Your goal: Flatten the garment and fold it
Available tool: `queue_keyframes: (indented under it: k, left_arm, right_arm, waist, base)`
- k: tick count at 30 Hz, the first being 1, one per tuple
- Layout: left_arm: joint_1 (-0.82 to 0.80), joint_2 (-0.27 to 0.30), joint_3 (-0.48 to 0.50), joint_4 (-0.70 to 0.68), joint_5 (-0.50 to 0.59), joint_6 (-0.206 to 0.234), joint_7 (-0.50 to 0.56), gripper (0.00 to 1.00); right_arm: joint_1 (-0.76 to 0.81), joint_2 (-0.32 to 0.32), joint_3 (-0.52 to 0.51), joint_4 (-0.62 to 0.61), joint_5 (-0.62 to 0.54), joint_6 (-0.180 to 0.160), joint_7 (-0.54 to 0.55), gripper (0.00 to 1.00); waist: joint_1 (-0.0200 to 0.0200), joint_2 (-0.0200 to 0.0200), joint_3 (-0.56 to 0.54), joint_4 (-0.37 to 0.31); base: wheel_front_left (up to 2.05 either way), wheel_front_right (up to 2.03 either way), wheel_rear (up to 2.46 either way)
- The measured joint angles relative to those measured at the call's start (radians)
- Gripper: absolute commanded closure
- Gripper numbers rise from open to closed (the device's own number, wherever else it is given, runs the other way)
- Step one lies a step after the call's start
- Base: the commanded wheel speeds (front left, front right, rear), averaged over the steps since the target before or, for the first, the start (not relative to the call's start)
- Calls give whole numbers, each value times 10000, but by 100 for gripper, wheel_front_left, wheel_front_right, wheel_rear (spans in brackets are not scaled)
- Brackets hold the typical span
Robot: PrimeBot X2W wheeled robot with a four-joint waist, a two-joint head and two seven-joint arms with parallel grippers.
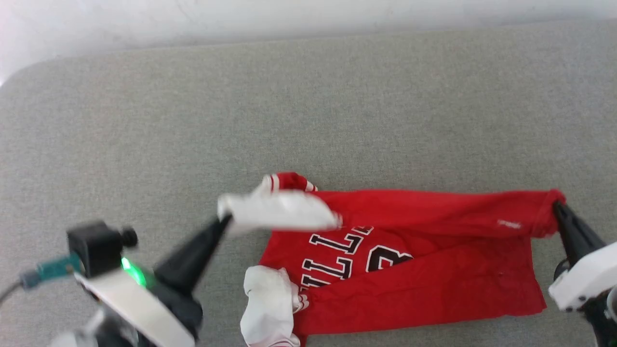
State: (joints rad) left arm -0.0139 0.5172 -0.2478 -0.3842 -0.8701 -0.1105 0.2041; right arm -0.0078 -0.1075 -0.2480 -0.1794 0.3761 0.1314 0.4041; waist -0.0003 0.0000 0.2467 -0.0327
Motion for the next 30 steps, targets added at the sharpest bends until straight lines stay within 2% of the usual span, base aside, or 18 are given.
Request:
queue_keyframes:
  k: [12, 20, 24, 30]
  left_arm:
    - [2685, 460, 389, -1037, -1964, 514, 790, 100]
    - [3552, 550, 445, -1018, -2420, 709, 941, 100]
    - [3305, 176, -105, -525, -2263, 721, 951, 100]
    - [2159, -491, -888, 951, -1839, 619, 1026, 100]
  right_arm:
    - [1499, -188, -153, -142, 840, 0, 961, 100]
    - [1985, -188, -278, -123, 803, 0, 1501, 100]
    - [1941, -190, -165, -33, 550, 0, 1496, 100]
    - [1442, -190, 174, 297, 286, 0, 1361, 100]
  waist:
    - [2, 0, -255, 81]
    - [2, 0, -467, 142]
    - [3, 0, -407, 174]
    - [4, 0, -170, 178]
  base:
    - [0, 0, 0]
    - [0, 0, 0]
    - [0, 0, 0]
    - [0, 0, 0]
